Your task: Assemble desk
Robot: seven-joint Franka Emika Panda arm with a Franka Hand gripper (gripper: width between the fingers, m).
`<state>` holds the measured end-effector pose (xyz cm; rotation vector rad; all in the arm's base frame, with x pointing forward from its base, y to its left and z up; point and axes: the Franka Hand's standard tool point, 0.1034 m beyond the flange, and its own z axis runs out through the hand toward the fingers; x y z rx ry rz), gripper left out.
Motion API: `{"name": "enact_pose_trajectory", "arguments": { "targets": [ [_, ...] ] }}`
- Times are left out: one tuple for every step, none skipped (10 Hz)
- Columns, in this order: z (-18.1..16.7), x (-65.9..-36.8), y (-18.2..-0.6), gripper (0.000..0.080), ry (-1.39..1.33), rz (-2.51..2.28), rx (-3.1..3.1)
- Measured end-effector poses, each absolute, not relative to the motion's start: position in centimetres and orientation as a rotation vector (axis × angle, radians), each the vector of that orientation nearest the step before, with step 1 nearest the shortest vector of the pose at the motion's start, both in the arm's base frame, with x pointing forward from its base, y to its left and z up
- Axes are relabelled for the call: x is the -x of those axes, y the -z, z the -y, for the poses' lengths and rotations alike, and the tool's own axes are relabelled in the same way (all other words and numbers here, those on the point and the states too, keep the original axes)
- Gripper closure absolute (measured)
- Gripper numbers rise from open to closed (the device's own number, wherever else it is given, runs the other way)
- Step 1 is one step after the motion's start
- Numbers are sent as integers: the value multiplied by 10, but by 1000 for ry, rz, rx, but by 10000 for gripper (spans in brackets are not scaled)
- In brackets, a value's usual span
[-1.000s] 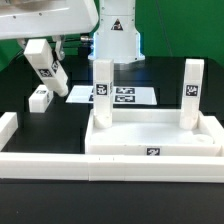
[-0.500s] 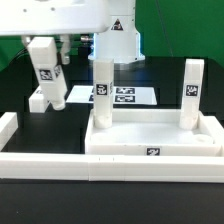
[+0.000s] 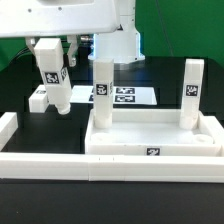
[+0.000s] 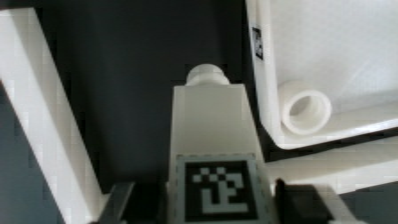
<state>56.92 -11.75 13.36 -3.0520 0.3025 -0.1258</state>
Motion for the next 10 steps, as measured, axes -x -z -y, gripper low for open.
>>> {"name": "enact_pose_trajectory", "arguments": {
  "targets": [
    [119,-571,-134,514,150,-304,3057],
    [119,-579,-137,514,308,-346,3076],
    [93,-583,-142,514,393,-382,3063],
    [66,-588,-145,514,415,-386,3046],
    [46,-591,-145,514,416,-426,3027],
    [34,-592,-143,514,409,-432,3021],
    [36,-591,-143,514,408,-443,3021],
    [37,-591,-143,514,408,-444,3022],
    [36,-591,-142,514,407,-442,3022],
    [32,-591,-143,514,406,-445,3021]
  ]
}}
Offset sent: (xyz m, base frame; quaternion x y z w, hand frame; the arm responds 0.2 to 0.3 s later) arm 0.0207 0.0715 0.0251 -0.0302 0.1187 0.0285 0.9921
